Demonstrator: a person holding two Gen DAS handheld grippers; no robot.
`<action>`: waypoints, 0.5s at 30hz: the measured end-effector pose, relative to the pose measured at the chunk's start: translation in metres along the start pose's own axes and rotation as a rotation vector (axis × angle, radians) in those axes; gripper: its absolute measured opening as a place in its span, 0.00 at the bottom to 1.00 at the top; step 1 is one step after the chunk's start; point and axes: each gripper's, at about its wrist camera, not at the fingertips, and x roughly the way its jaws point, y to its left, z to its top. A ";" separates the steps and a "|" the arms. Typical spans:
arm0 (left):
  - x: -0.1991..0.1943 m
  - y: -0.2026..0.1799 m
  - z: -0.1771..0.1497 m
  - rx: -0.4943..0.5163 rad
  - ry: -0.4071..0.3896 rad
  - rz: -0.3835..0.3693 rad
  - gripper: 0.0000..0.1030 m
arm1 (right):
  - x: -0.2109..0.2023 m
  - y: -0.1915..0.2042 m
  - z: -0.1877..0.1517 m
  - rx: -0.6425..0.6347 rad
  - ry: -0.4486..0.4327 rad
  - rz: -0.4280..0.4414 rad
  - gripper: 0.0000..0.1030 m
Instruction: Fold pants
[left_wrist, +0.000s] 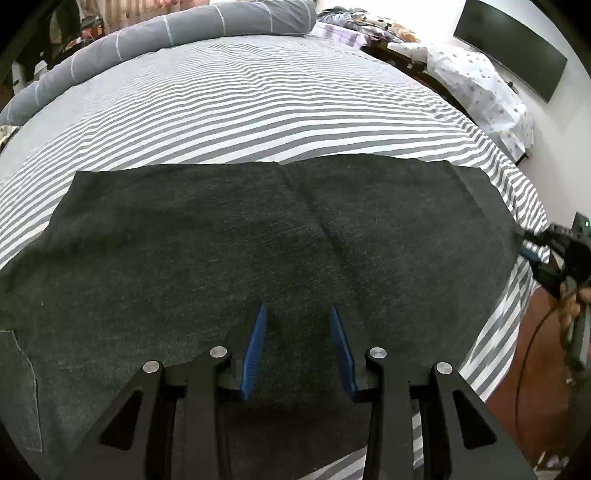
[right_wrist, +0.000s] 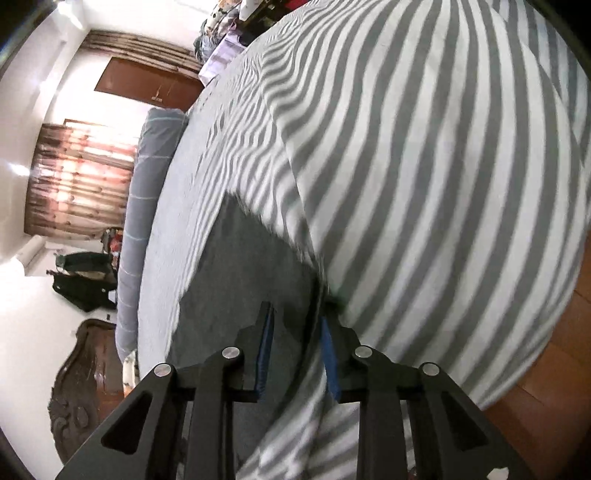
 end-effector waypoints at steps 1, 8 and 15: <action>0.000 0.000 0.000 0.004 0.000 0.001 0.37 | -0.002 0.001 0.003 0.001 -0.003 0.008 0.14; 0.001 -0.001 0.000 0.012 -0.001 0.005 0.38 | -0.005 0.008 0.002 -0.049 0.012 -0.003 0.12; 0.003 -0.003 0.002 0.021 0.003 0.008 0.38 | 0.003 0.012 0.002 -0.025 0.009 -0.030 0.07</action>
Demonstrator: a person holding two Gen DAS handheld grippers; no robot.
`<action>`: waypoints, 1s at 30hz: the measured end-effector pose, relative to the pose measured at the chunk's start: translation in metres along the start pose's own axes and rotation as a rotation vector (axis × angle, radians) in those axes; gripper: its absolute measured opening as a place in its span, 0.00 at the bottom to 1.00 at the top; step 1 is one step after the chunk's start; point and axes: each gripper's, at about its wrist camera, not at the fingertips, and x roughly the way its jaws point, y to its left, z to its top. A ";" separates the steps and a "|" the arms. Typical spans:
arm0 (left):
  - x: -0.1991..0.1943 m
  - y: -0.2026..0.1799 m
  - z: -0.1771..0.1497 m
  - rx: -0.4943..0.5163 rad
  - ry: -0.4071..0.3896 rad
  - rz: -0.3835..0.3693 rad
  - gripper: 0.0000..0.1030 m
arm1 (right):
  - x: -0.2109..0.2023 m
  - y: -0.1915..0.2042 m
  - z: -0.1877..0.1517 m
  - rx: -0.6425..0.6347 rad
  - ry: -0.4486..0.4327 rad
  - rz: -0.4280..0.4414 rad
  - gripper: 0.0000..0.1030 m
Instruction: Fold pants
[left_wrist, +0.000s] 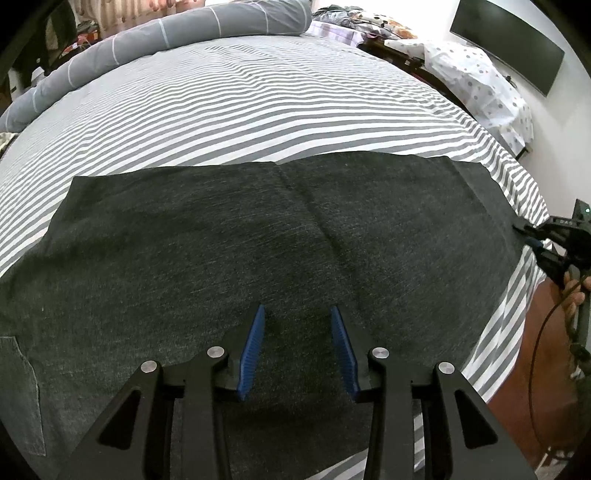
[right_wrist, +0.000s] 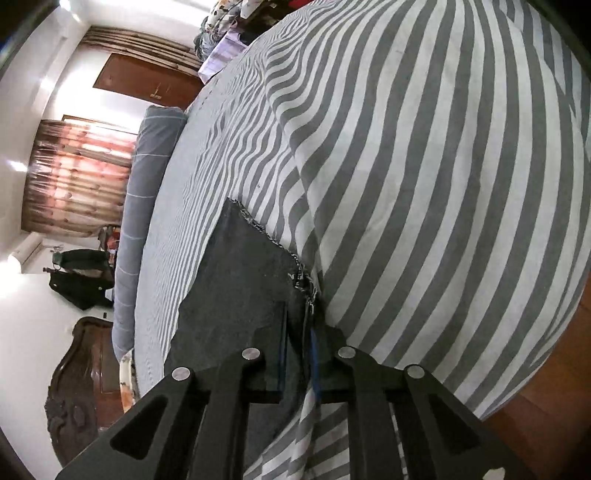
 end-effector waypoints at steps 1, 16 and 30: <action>0.000 0.000 0.001 0.002 0.002 0.001 0.38 | -0.004 0.004 0.000 -0.008 -0.004 -0.004 0.06; -0.035 0.065 0.005 -0.243 -0.061 -0.143 0.40 | -0.004 0.171 -0.057 -0.313 0.108 0.187 0.06; -0.071 0.158 -0.010 -0.512 -0.116 -0.297 0.48 | 0.125 0.269 -0.238 -0.568 0.515 0.205 0.06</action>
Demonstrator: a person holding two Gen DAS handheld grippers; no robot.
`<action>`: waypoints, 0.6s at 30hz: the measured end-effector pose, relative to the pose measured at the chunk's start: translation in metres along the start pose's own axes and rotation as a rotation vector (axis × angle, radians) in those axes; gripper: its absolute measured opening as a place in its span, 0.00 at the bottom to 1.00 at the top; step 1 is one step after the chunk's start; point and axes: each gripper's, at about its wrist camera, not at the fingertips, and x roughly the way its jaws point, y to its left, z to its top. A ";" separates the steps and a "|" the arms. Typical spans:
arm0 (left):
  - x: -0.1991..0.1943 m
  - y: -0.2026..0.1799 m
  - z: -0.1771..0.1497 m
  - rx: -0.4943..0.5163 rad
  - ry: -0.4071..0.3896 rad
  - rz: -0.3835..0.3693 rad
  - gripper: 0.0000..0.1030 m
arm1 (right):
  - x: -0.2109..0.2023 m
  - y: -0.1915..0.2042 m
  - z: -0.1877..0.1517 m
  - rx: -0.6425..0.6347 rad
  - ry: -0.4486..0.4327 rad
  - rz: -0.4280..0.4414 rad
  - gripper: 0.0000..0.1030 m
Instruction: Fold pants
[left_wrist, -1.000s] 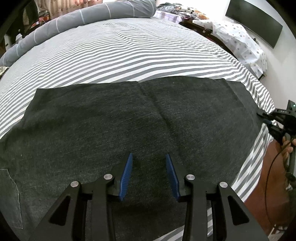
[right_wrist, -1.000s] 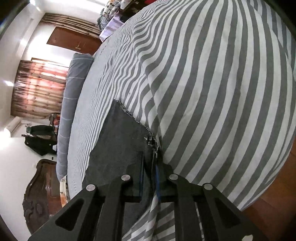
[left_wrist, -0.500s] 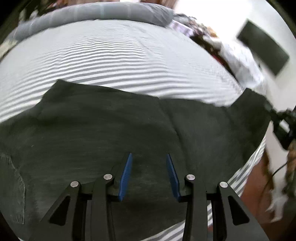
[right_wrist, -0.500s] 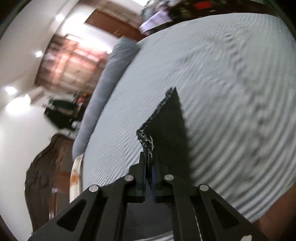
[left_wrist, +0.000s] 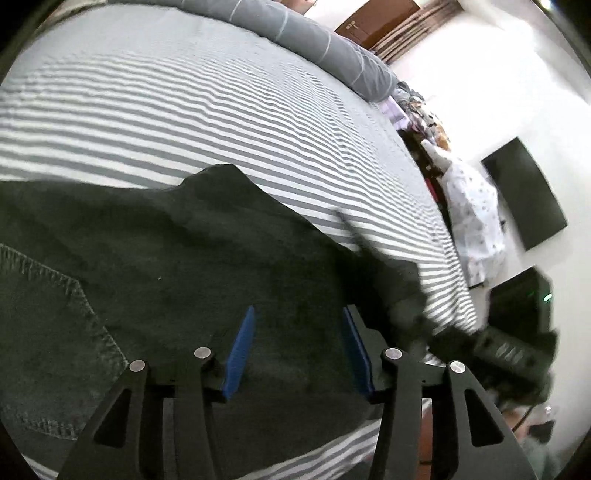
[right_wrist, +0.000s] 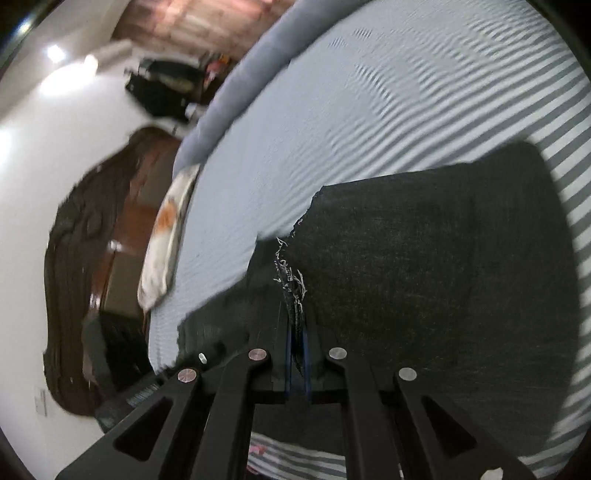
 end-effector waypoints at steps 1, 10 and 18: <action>-0.001 0.002 0.000 -0.002 0.002 -0.006 0.49 | 0.009 0.005 -0.008 -0.013 0.025 -0.006 0.06; 0.002 0.015 -0.002 -0.016 0.097 -0.024 0.51 | 0.052 0.009 -0.050 -0.102 0.171 -0.083 0.06; 0.018 0.017 -0.010 -0.063 0.239 -0.074 0.51 | 0.034 0.029 -0.060 -0.234 0.129 -0.127 0.06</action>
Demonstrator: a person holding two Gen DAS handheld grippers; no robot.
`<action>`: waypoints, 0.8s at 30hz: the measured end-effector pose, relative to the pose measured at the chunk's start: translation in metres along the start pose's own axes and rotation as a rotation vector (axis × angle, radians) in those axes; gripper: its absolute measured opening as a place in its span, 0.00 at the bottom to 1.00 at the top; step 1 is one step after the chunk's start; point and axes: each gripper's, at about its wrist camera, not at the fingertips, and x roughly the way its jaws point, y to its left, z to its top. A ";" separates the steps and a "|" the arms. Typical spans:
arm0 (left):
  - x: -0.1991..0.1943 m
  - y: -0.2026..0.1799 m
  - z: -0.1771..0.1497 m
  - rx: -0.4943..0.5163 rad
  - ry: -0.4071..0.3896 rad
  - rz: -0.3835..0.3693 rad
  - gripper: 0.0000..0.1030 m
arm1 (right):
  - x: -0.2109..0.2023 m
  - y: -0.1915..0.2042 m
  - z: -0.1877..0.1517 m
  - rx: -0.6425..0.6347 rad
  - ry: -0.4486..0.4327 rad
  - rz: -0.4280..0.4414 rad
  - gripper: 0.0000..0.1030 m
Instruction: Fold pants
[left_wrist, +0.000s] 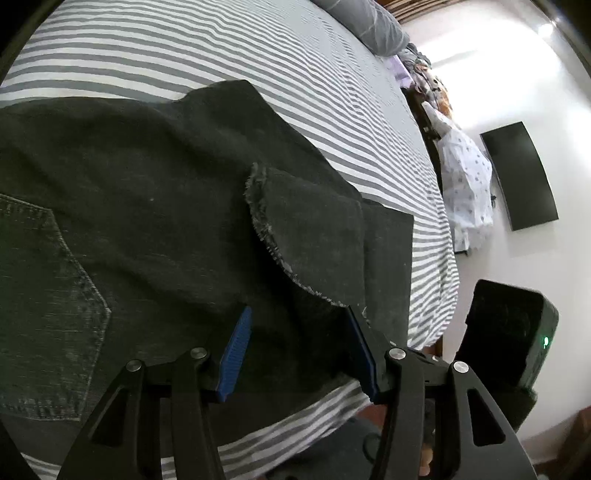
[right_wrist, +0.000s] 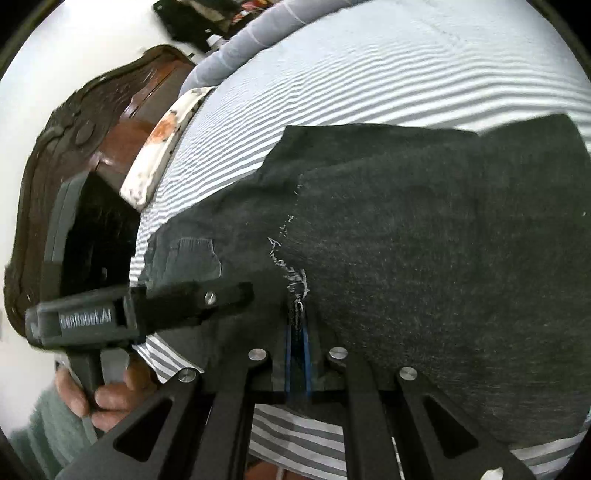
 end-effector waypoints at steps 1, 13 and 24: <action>0.000 0.000 0.001 -0.012 0.004 -0.016 0.51 | -0.001 0.001 -0.002 -0.013 0.003 -0.004 0.06; 0.020 -0.007 0.007 -0.064 0.032 -0.041 0.37 | -0.017 0.015 -0.017 -0.123 -0.012 -0.022 0.12; 0.011 -0.029 0.001 0.006 -0.074 0.011 0.05 | -0.040 -0.031 -0.074 0.156 -0.047 0.102 0.54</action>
